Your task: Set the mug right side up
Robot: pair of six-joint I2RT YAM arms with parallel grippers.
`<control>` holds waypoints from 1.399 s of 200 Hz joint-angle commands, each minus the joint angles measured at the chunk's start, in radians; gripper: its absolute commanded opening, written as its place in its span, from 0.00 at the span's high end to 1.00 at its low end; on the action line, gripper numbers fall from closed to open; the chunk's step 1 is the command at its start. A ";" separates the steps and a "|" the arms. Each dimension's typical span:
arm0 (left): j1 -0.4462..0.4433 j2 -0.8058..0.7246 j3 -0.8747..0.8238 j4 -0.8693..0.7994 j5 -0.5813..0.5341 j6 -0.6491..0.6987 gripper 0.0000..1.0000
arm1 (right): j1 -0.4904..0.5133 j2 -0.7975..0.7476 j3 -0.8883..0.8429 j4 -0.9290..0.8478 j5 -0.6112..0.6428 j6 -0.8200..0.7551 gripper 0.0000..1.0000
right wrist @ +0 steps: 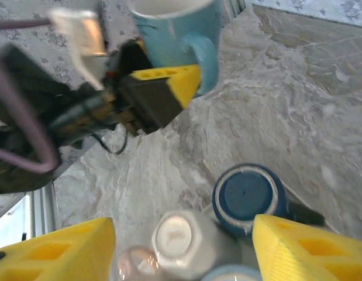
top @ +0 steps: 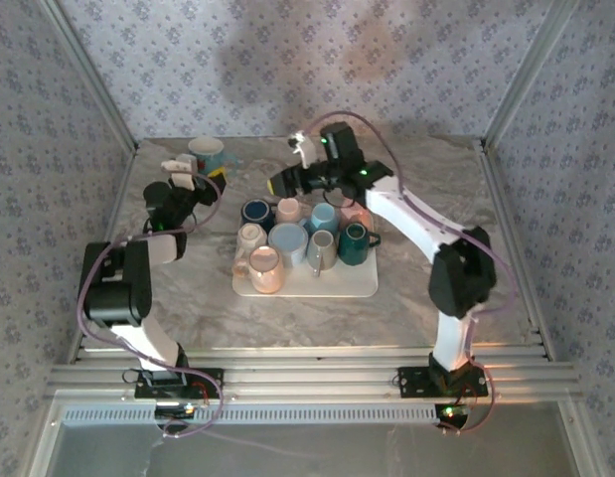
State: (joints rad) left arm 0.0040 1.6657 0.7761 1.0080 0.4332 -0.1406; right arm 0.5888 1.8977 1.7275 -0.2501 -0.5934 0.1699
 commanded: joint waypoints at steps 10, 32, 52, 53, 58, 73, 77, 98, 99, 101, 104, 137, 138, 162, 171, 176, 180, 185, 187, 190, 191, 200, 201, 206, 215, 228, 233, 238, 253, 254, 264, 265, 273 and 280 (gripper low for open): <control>-0.040 -0.119 0.064 -0.062 0.098 -0.007 0.34 | 0.006 0.116 0.212 -0.038 -0.003 -0.008 0.42; -0.058 -0.149 0.090 -0.106 0.122 -0.007 0.34 | 0.007 0.154 0.287 -0.042 -0.038 0.002 0.45; -0.066 -0.155 0.117 -0.126 0.144 -0.023 0.33 | 0.009 0.155 0.290 -0.021 -0.086 -0.006 0.46; -0.067 -0.155 0.118 -0.127 0.145 -0.022 0.33 | 0.009 0.155 0.290 -0.021 -0.091 -0.007 0.46; -0.070 -0.156 0.125 -0.137 0.144 -0.020 0.33 | 0.009 0.153 0.289 -0.025 -0.110 -0.014 0.47; -0.077 -0.154 0.143 -0.151 0.143 -0.019 0.33 | 0.011 0.138 0.271 -0.028 -0.162 -0.033 0.48; -0.077 -0.151 0.147 -0.149 0.143 -0.022 0.33 | 0.011 0.132 0.263 -0.029 -0.170 -0.038 0.48; -0.082 -0.142 0.168 -0.165 0.153 -0.022 0.33 | 0.008 0.093 0.209 0.010 -0.188 -0.038 0.48; -0.083 -0.141 0.169 -0.165 0.154 -0.021 0.33 | 0.008 0.092 0.208 0.012 -0.188 -0.037 0.48; -0.085 -0.141 0.171 -0.166 0.157 -0.021 0.33 | 0.008 0.091 0.206 0.016 -0.188 -0.036 0.48; -0.085 -0.141 0.173 -0.167 0.161 -0.020 0.33 | 0.008 0.091 0.204 0.019 -0.187 -0.034 0.48; -0.102 -0.149 0.174 -0.184 0.185 0.009 0.33 | 0.011 0.130 0.275 -0.028 -0.153 -0.017 0.52; -0.103 -0.150 0.174 -0.184 0.185 0.009 0.33 | 0.011 0.131 0.277 -0.028 -0.152 -0.016 0.52; -0.114 -0.158 0.173 -0.213 0.188 0.023 0.33 | 0.013 0.134 0.300 -0.024 -0.140 -0.016 0.59; -0.116 -0.157 0.173 -0.216 0.189 0.026 0.33 | 0.012 0.131 0.301 -0.022 -0.138 -0.021 0.62; -0.117 -0.156 0.173 -0.216 0.189 0.024 0.33 | 0.014 0.129 0.300 -0.023 -0.137 -0.022 0.64; -0.119 -0.155 0.175 -0.217 0.189 0.023 0.33 | 0.013 0.128 0.301 -0.024 -0.137 -0.023 0.65; -0.121 -0.154 0.175 -0.217 0.189 0.021 0.33 | 0.014 0.127 0.302 -0.026 -0.137 -0.025 0.67; -0.121 -0.155 0.177 -0.217 0.189 0.020 0.33 | 0.014 0.127 0.302 -0.026 -0.137 -0.026 0.68; -0.123 -0.152 0.179 -0.217 0.191 0.019 0.33 | 0.014 0.126 0.301 -0.030 -0.137 -0.029 0.69; -0.123 -0.151 0.179 -0.217 0.191 0.019 0.33 | 0.014 0.126 0.301 -0.030 -0.137 -0.029 0.69; -0.128 -0.147 0.184 -0.221 0.199 0.020 0.33 | 0.015 0.124 0.301 -0.040 -0.132 -0.036 0.70; -0.128 -0.146 0.185 -0.221 0.199 0.020 0.33 | 0.016 0.124 0.301 -0.041 -0.130 -0.037 0.70; -0.130 -0.144 0.187 -0.222 0.201 0.021 0.33 | 0.017 0.124 0.302 -0.045 -0.122 -0.041 0.68; -0.135 -0.140 0.190 -0.218 0.202 0.020 0.33 | 0.016 0.123 0.302 -0.057 -0.108 -0.043 0.63; -0.136 -0.136 0.190 -0.202 0.200 0.005 0.33 | 0.016 0.123 0.300 -0.070 -0.072 -0.034 0.50; -0.137 -0.136 0.187 -0.194 0.197 -0.002 0.33 | 0.016 0.121 0.300 -0.078 -0.048 -0.031 0.47; -0.136 -0.136 0.186 -0.188 0.194 -0.006 0.33 | 0.014 0.121 0.302 -0.090 -0.029 -0.030 0.45; -0.138 -0.135 0.187 -0.180 0.193 -0.019 0.33 | 0.008 0.115 0.295 -0.094 0.004 -0.023 0.43; -0.138 -0.134 0.188 -0.180 0.194 -0.019 0.33 | 0.008 0.114 0.295 -0.092 0.004 -0.023 0.43; -0.140 -0.133 0.191 -0.183 0.196 -0.019 0.33 | 0.002 0.109 0.284 -0.069 -0.004 -0.020 0.46; -0.140 -0.133 0.192 -0.183 0.196 -0.019 0.33 | 0.003 0.108 0.282 -0.066 -0.007 -0.020 0.46; -0.143 -0.131 0.192 -0.184 0.195 -0.017 0.33 | 0.002 0.103 0.273 -0.048 -0.025 -0.018 0.51; -0.144 -0.128 0.193 -0.184 0.193 -0.019 0.33 | 0.002 0.100 0.269 -0.038 -0.040 -0.020 0.56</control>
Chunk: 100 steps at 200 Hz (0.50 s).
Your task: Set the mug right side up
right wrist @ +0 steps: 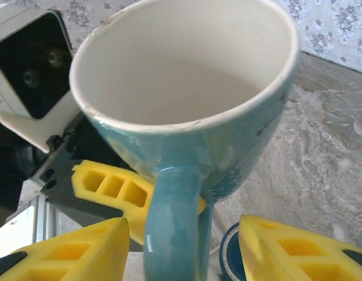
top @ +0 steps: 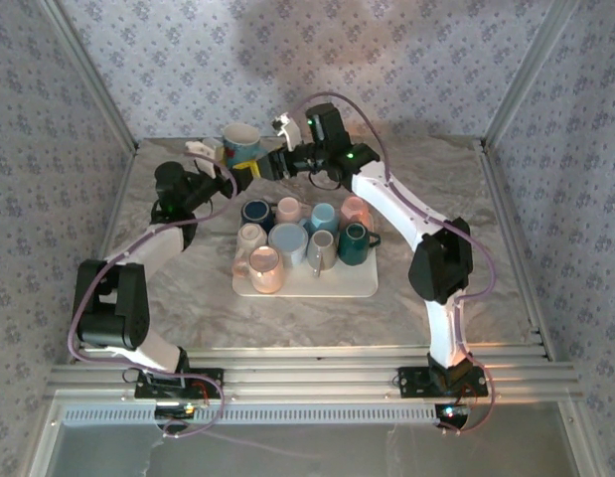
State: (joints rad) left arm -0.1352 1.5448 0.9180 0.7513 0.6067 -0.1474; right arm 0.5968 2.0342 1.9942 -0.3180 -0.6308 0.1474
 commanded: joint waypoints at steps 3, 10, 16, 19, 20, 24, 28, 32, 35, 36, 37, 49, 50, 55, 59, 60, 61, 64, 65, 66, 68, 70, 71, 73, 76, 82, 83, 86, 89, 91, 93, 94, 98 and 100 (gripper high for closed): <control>-0.006 -0.007 0.053 0.072 0.019 -0.012 0.33 | -0.006 -0.038 -0.001 0.034 -0.005 0.003 0.58; -0.008 -0.004 0.055 0.071 0.019 -0.014 0.32 | -0.006 -0.046 -0.008 0.044 -0.010 0.003 0.63; -0.008 -0.002 0.057 0.067 0.019 -0.013 0.32 | -0.005 -0.054 -0.022 0.057 -0.010 0.003 0.68; -0.009 0.000 0.058 0.066 0.020 -0.012 0.32 | -0.005 -0.059 -0.029 0.065 -0.010 0.003 0.71; -0.009 -0.001 0.059 0.065 0.020 -0.012 0.32 | -0.005 -0.059 -0.030 0.068 -0.010 0.003 0.72; -0.009 0.000 0.061 0.062 0.020 -0.012 0.32 | -0.006 -0.066 -0.043 0.077 -0.010 0.003 0.76; -0.011 0.000 0.062 0.061 0.020 -0.010 0.31 | -0.007 -0.073 -0.054 0.090 -0.010 0.003 0.80; -0.012 0.001 0.062 0.058 0.019 -0.008 0.30 | -0.007 -0.079 -0.063 0.100 -0.010 0.002 0.83; -0.012 0.003 0.062 0.056 0.020 -0.008 0.29 | -0.008 -0.083 -0.069 0.106 -0.009 0.000 0.86; -0.012 0.003 0.062 0.056 0.020 -0.008 0.29 | -0.007 -0.085 -0.071 0.107 -0.007 -0.001 0.86; -0.012 0.003 0.061 0.055 0.021 -0.008 0.28 | -0.007 -0.087 -0.073 0.108 -0.007 -0.001 0.87; -0.015 0.007 0.061 0.040 0.011 -0.003 0.20 | -0.010 -0.106 -0.094 0.112 0.017 -0.021 0.93; -0.015 0.007 0.060 0.039 0.011 -0.003 0.19 | -0.010 -0.107 -0.096 0.111 0.020 -0.024 0.93; -0.017 0.005 0.058 0.029 0.003 -0.001 0.14 | -0.010 -0.120 -0.107 0.113 0.040 -0.034 0.94; -0.018 0.002 0.057 0.019 0.000 0.001 0.10 | -0.010 -0.130 -0.119 0.116 0.061 -0.046 0.95; -0.018 0.002 0.057 0.017 0.000 0.001 0.10 | -0.011 -0.133 -0.121 0.117 0.066 -0.049 0.95; -0.018 0.002 0.057 0.015 0.000 0.002 0.08 | -0.011 -0.137 -0.126 0.119 0.068 -0.050 0.95; -0.017 0.000 0.058 0.008 -0.001 0.005 0.02 | -0.012 -0.147 -0.141 0.123 0.087 -0.056 0.96; -0.017 -0.001 0.057 0.005 -0.002 0.006 0.01 | -0.012 -0.150 -0.145 0.124 0.093 -0.059 0.96; -0.017 -0.001 0.056 0.001 -0.002 0.007 0.01 | -0.012 -0.153 -0.148 0.125 0.099 -0.062 0.96; -0.017 -0.004 0.056 -0.006 -0.003 0.009 0.01 | -0.012 -0.161 -0.159 0.129 0.112 -0.067 0.96; -0.017 -0.006 0.056 -0.012 -0.006 0.012 0.01 | -0.013 -0.167 -0.167 0.135 0.127 -0.071 0.97; -0.017 -0.007 0.056 -0.017 -0.006 0.014 0.01 | -0.014 -0.172 -0.173 0.137 0.133 -0.074 0.97; -0.017 -0.010 0.056 -0.025 -0.006 0.015 0.01 | -0.016 -0.181 -0.184 0.141 0.147 -0.081 0.97; -0.017 -0.013 0.057 -0.034 -0.006 0.019 0.01 | -0.018 -0.193 -0.198 0.149 0.170 -0.089 0.97; -0.016 -0.024 0.058 -0.063 -0.005 0.028 0.01 | -0.021 -0.219 -0.225 0.157 0.228 -0.108 0.98; -0.016 -0.027 0.058 -0.067 -0.005 0.028 0.01 | -0.022 -0.222 -0.229 0.158 0.238 -0.111 0.98; -0.016 -0.031 0.057 -0.083 -0.005 0.034 0.01 | -0.023 -0.234 -0.240 0.155 0.264 -0.120 0.98; -0.017 -0.036 0.058 -0.099 -0.008 0.038 0.01 | -0.026 -0.245 -0.250 0.151 0.294 -0.130 0.98; -0.017 -0.041 0.059 -0.110 -0.010 0.042 0.01 | -0.028 -0.252 -0.256 0.144 0.314 -0.134 0.98; -0.017 -0.046 0.058 -0.122 -0.011 0.044 0.01 | -0.030 -0.260 -0.264 0.141 0.334 -0.140 0.98; -0.016 -0.048 0.059 -0.127 -0.011 0.045 0.01 | -0.030 -0.264 -0.267 0.141 0.343 -0.143 0.99; -0.018 -0.055 0.060 -0.148 -0.014 0.050 0.01 | -0.036 -0.278 -0.277 0.131 0.379 -0.152 0.99; -0.018 -0.060 0.061 -0.162 -0.017 0.054 0.01 | -0.040 -0.285 -0.284 0.127 0.394 -0.158 0.99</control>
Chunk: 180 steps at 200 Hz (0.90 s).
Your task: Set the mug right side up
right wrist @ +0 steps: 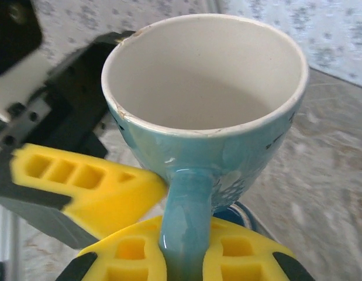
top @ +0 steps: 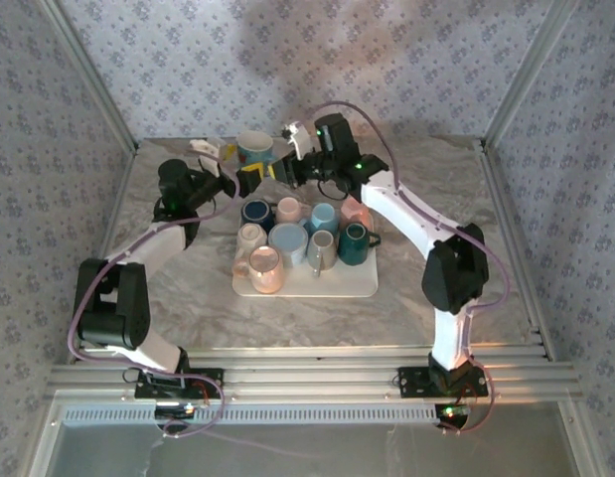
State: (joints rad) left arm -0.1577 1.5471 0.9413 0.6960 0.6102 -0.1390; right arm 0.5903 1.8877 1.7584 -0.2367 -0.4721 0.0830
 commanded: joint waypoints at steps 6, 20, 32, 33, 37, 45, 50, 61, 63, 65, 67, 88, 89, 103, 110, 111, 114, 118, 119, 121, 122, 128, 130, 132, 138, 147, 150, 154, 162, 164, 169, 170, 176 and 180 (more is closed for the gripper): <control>0.005 -0.074 0.038 -0.143 -0.025 0.050 0.00 | -0.045 -0.162 -0.073 0.038 0.285 -0.112 0.99; 0.004 -0.101 0.037 -0.220 -0.039 0.063 0.01 | -0.087 -0.214 -0.150 0.044 0.405 -0.118 0.99; -0.002 -0.118 0.039 -0.290 -0.067 0.074 0.00 | -0.134 -0.260 -0.230 0.063 0.483 -0.114 0.99; -0.003 -0.119 0.039 -0.297 -0.070 0.076 0.00 | -0.137 -0.263 -0.236 0.066 0.488 -0.114 0.99; -0.006 -0.123 0.044 -0.324 -0.080 0.083 0.01 | -0.158 -0.278 -0.267 0.078 0.509 -0.111 0.99; -0.013 -0.129 0.052 -0.370 -0.101 0.100 0.01 | -0.196 -0.307 -0.325 0.109 0.548 -0.107 0.99; -0.019 -0.131 0.055 -0.391 -0.117 0.108 0.01 | -0.218 -0.322 -0.361 0.128 0.568 -0.100 0.99; -0.036 -0.137 0.058 -0.431 -0.143 0.129 0.01 | -0.274 -0.350 -0.439 0.160 0.604 -0.089 0.99; -0.039 -0.138 0.058 -0.434 -0.147 0.131 0.00 | -0.284 -0.354 -0.451 0.165 0.609 -0.089 0.99; -0.041 -0.139 0.057 -0.436 -0.152 0.131 0.01 | -0.292 -0.359 -0.464 0.171 0.616 -0.087 0.99; -0.043 -0.140 0.055 -0.437 -0.155 0.130 0.01 | -0.302 -0.363 -0.476 0.178 0.620 -0.086 0.99; -0.080 -0.140 0.056 -0.448 -0.198 0.088 0.01 | -0.398 -0.383 -0.609 0.247 0.611 -0.066 0.99; -0.082 -0.139 0.056 -0.449 -0.199 0.087 0.01 | -0.404 -0.384 -0.613 0.250 0.610 -0.065 0.99; -0.114 -0.134 0.059 -0.456 -0.209 0.056 0.01 | -0.462 -0.386 -0.677 0.298 0.586 -0.058 0.99; -0.130 -0.131 0.062 -0.462 -0.212 0.050 0.00 | -0.482 -0.389 -0.711 0.339 0.579 -0.061 0.99; -0.133 -0.131 0.062 -0.462 -0.213 0.049 0.01 | -0.484 -0.391 -0.715 0.346 0.577 -0.061 0.99; -0.137 -0.131 0.063 -0.464 -0.215 0.046 0.01 | -0.492 -0.391 -0.731 0.360 0.569 -0.061 0.99; -0.147 -0.128 0.063 -0.466 -0.217 0.043 0.01 | -0.503 -0.393 -0.746 0.382 0.555 -0.060 0.99; -0.148 -0.127 0.063 -0.466 -0.216 0.042 0.00 | -0.506 -0.393 -0.750 0.388 0.552 -0.060 0.99; -0.151 -0.127 0.064 -0.467 -0.216 0.042 0.01 | -0.511 -0.393 -0.757 0.395 0.547 -0.059 0.99; -0.154 -0.126 0.064 -0.467 -0.216 0.042 0.01 | -0.514 -0.392 -0.760 0.401 0.544 -0.059 0.99; -0.165 -0.124 0.065 -0.465 -0.216 0.042 0.01 | -0.530 -0.391 -0.778 0.428 0.527 -0.057 0.98; -0.168 -0.122 0.065 -0.464 -0.217 0.041 0.01 | -0.534 -0.390 -0.783 0.436 0.524 -0.056 0.98; -0.172 -0.121 0.065 -0.465 -0.218 0.042 0.01 | -0.537 -0.388 -0.788 0.442 0.521 -0.055 0.98; -0.181 -0.119 0.064 -0.464 -0.223 0.040 0.01 | -0.550 -0.382 -0.801 0.460 0.507 -0.051 0.98; -0.192 -0.115 0.065 -0.462 -0.224 0.038 0.01 | -0.570 -0.368 -0.812 0.481 0.479 -0.043 0.98; -0.196 -0.114 0.065 -0.460 -0.224 0.038 0.00 | -0.576 -0.362 -0.814 0.487 0.471 -0.042 0.98; -0.201 -0.113 0.066 -0.461 -0.225 0.037 0.01 | -0.581 -0.356 -0.818 0.496 0.462 -0.041 0.98; -0.209 -0.111 0.066 -0.459 -0.228 0.035 0.01 | -0.590 -0.339 -0.829 0.524 0.448 -0.044 0.98; -0.211 -0.110 0.066 -0.458 -0.228 0.035 0.01 | -0.591 -0.335 -0.830 0.531 0.444 -0.045 0.98; -0.214 -0.109 0.067 -0.457 -0.229 0.032 0.01 | -0.598 -0.323 -0.834 0.545 0.433 -0.046 0.98; -0.216 -0.108 0.067 -0.457 -0.229 0.033 0.01 | -0.599 -0.320 -0.835 0.548 0.429 -0.045 0.98; -0.220 -0.108 0.066 -0.458 -0.230 0.033 0.01 | -0.605 -0.305 -0.836 0.564 0.416 -0.047 0.98; -0.222 -0.108 0.066 -0.459 -0.232 0.033 0.01 | -0.608 -0.294 -0.838 0.576 0.411 -0.048 0.98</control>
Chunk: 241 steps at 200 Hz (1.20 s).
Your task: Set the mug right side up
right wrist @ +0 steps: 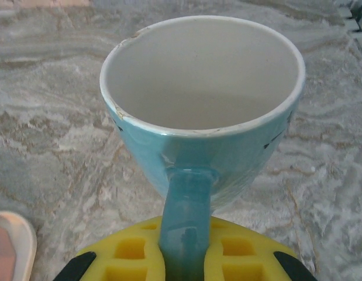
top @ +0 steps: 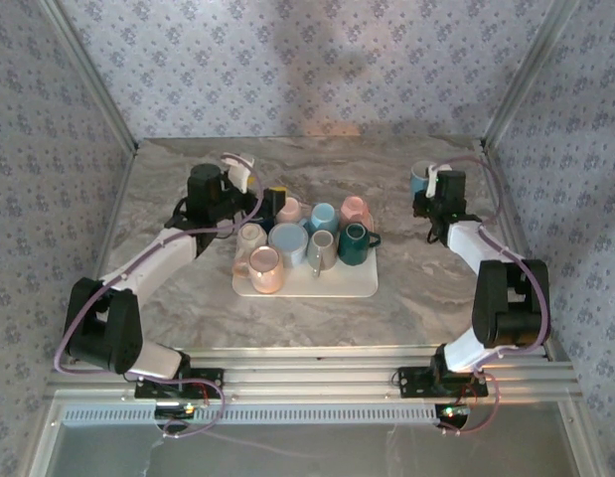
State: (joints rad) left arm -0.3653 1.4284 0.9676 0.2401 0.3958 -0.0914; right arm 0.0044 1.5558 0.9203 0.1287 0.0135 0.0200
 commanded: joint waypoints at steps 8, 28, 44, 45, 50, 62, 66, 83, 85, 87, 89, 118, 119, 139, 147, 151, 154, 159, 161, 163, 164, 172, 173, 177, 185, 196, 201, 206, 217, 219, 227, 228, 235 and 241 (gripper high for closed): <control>-0.021 0.012 0.039 -0.005 -0.020 -0.016 0.01 | -0.028 0.056 0.000 0.228 -0.086 0.007 0.98; -0.031 0.010 0.034 -0.013 -0.021 -0.014 0.01 | -0.039 0.107 0.005 0.279 -0.105 -0.012 0.99; -0.038 0.009 0.026 -0.020 -0.022 -0.014 0.01 | -0.047 0.147 0.023 0.304 -0.121 -0.034 0.99; -0.039 0.009 0.027 -0.020 -0.022 -0.013 0.01 | -0.047 0.149 0.024 0.305 -0.121 -0.035 0.99; -0.039 0.006 0.024 -0.021 -0.021 -0.015 0.01 | -0.050 0.164 0.033 0.307 -0.124 -0.040 0.99; -0.044 0.005 0.016 -0.023 -0.021 -0.014 0.01 | -0.057 0.200 0.056 0.312 -0.134 -0.047 0.99; -0.045 0.004 0.013 -0.024 -0.021 -0.013 0.01 | -0.060 0.211 0.064 0.313 -0.138 -0.048 0.99; -0.050 0.001 0.008 -0.028 -0.026 -0.013 0.01 | -0.069 0.257 0.094 0.322 -0.153 -0.048 0.98; -0.051 0.000 0.008 -0.029 -0.026 -0.012 0.01 | -0.071 0.262 0.097 0.324 -0.155 -0.048 0.98; -0.052 -0.001 0.007 -0.030 -0.027 -0.012 0.01 | -0.071 0.267 0.100 0.325 -0.157 -0.046 0.98; -0.052 0.000 0.007 -0.031 -0.027 -0.012 0.01 | -0.072 0.272 0.103 0.327 -0.159 -0.047 0.98; -0.058 -0.002 0.003 -0.036 -0.039 -0.011 0.01 | -0.075 0.339 0.150 0.342 -0.174 -0.061 0.96; -0.059 -0.002 0.003 -0.036 -0.039 -0.010 0.01 | -0.074 0.341 0.152 0.342 -0.175 -0.061 0.96; -0.060 0.000 0.003 -0.043 -0.043 -0.011 0.01 | -0.079 0.387 0.167 0.370 -0.198 -0.056 0.93; -0.061 -0.003 0.005 -0.047 -0.047 -0.010 0.01 | -0.081 0.397 0.166 0.388 -0.206 -0.050 0.90; -0.062 -0.002 0.005 -0.048 -0.048 -0.009 0.01 | -0.081 0.401 0.164 0.393 -0.209 -0.048 0.88; -0.062 -0.002 0.005 -0.050 -0.049 -0.009 0.01 | -0.081 0.404 0.164 0.395 -0.210 -0.048 0.87; -0.062 -0.002 0.005 -0.053 -0.051 -0.007 0.01 | -0.080 0.407 0.162 0.401 -0.214 -0.045 0.83; -0.063 -0.002 0.005 -0.055 -0.052 -0.007 0.01 | -0.080 0.408 0.161 0.403 -0.216 -0.045 0.81; -0.063 -0.003 0.005 -0.055 -0.053 -0.007 0.01 | -0.080 0.409 0.160 0.403 -0.218 -0.045 0.80; -0.063 -0.003 0.005 -0.056 -0.054 -0.006 0.01 | -0.080 0.409 0.160 0.404 -0.219 -0.044 0.79; -0.063 -0.005 0.005 -0.058 -0.057 -0.004 0.01 | -0.077 0.409 0.154 0.408 -0.222 -0.044 0.71; -0.063 -0.005 0.005 -0.060 -0.057 -0.004 0.01 | -0.077 0.408 0.153 0.408 -0.222 -0.045 0.71; -0.063 -0.005 0.005 -0.059 -0.058 -0.003 0.01 | -0.076 0.406 0.151 0.409 -0.221 -0.045 0.67; -0.063 -0.005 0.006 -0.063 -0.058 -0.001 0.01 | -0.074 0.399 0.145 0.409 -0.218 -0.045 0.59; -0.063 -0.004 0.005 -0.065 -0.060 0.002 0.01 | -0.072 0.387 0.134 0.409 -0.212 -0.045 0.47; -0.063 -0.003 0.006 -0.066 -0.061 0.003 0.01 | -0.072 0.379 0.130 0.408 -0.207 -0.046 0.43; -0.063 -0.002 0.006 -0.067 -0.061 0.003 0.01 | -0.073 0.371 0.125 0.405 -0.203 -0.046 0.39; -0.063 -0.003 0.006 -0.067 -0.063 0.005 0.01 | -0.070 0.350 0.117 0.389 -0.189 -0.048 0.33; -0.062 -0.002 0.006 -0.067 -0.063 0.004 0.01 | -0.071 0.347 0.116 0.387 -0.185 -0.049 0.32; -0.063 -0.002 0.006 -0.067 -0.065 0.006 0.01 | -0.072 0.333 0.108 0.370 -0.172 -0.048 0.26; -0.063 -0.002 0.006 -0.068 -0.065 0.006 0.01 | -0.071 0.328 0.106 0.369 -0.168 -0.048 0.24; -0.063 -0.002 0.006 -0.067 -0.067 0.006 0.01 | -0.073 0.314 0.098 0.354 -0.154 -0.046 0.21; -0.063 -0.003 0.005 -0.067 -0.069 0.007 0.01 | -0.075 0.299 0.090 0.339 -0.141 -0.040 0.19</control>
State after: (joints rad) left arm -0.4213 1.4284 0.9676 0.1810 0.3412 -0.0963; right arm -0.0669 1.9297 1.0374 0.4980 -0.1722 -0.0200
